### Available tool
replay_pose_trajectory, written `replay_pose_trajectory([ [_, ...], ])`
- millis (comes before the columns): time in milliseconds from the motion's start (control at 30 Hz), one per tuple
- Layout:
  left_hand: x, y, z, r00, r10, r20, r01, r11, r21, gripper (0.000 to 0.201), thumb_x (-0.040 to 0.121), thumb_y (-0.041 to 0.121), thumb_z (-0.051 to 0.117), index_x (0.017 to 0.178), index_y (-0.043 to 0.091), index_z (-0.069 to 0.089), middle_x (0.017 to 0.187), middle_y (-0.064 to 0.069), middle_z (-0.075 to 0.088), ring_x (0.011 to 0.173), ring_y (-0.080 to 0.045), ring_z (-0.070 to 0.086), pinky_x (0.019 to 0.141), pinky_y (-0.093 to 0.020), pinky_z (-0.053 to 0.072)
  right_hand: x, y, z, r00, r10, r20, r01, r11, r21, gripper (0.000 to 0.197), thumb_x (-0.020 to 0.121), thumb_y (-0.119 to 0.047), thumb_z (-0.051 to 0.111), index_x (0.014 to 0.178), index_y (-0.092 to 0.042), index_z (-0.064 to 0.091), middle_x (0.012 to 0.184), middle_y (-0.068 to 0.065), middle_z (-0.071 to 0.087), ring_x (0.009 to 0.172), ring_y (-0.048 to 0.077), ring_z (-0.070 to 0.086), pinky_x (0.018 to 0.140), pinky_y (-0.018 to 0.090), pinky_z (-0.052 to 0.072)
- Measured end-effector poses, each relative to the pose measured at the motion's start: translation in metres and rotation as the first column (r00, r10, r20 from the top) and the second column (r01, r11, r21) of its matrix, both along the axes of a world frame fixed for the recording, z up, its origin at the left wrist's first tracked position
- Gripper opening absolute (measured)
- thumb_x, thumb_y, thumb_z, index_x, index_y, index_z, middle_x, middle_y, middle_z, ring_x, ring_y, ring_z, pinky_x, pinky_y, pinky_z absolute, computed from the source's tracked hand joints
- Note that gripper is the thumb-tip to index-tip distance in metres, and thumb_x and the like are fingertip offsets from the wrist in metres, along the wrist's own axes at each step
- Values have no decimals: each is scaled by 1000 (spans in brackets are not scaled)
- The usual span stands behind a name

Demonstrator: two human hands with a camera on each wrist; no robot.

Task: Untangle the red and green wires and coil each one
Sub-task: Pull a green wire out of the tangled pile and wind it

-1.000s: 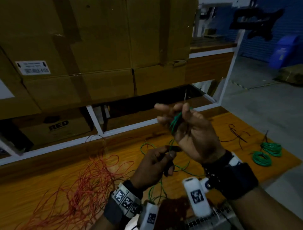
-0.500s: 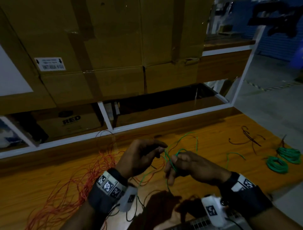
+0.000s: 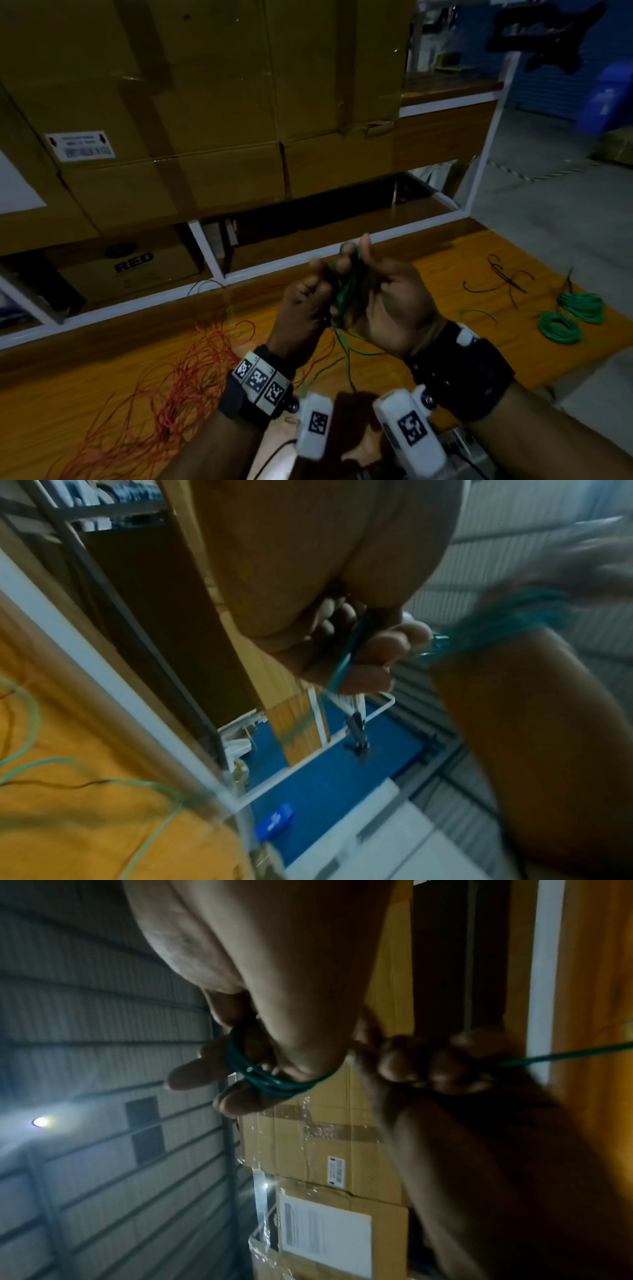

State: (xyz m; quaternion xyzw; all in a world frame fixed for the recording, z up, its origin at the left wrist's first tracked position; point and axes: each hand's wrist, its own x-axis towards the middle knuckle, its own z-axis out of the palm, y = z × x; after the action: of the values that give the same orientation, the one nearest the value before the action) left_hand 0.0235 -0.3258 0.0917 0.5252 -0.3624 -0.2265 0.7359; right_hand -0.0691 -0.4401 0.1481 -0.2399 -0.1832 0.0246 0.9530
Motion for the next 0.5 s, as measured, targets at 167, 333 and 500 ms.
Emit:
replay_pose_trajectory([
  [167, -16, -1, -25, 999, -12, 36, 5, 979, 203, 27, 104, 21, 58, 96, 1, 74, 51, -8, 51, 46, -24, 50, 54, -32, 49, 24, -21, 20, 812, -582, 33, 574, 789, -218, 40, 109, -29, 33, 109, -5, 65, 122, 13, 72, 124, 25, 65, 106, 39, 52],
  [333, -10, 23, -33, 934, -31, 355, -96, 938, 334, 36, 99, 47, 61, 103, 14, 74, 60, 0, 63, 54, -19, 59, 56, -34, 48, 29, -57, -17, 465, -525, 713, 517, -493, -700, 37, 110, -21, 40, 96, -12, 73, 97, 1, 75, 99, 11, 69, 93, 40, 54],
  [500, 8, 49, -23, 872, 10, 489, -212, 908, 361, 38, 104, 47, 52, 105, 17, 74, 58, 5, 52, 51, -10, 47, 50, -31, 37, 10, -52, -53, 826, -316, 467, 216, -588, -780, 44, 108, -37, 43, 90, -15, 76, 96, 0, 73, 98, 18, 68, 89, 45, 53],
])
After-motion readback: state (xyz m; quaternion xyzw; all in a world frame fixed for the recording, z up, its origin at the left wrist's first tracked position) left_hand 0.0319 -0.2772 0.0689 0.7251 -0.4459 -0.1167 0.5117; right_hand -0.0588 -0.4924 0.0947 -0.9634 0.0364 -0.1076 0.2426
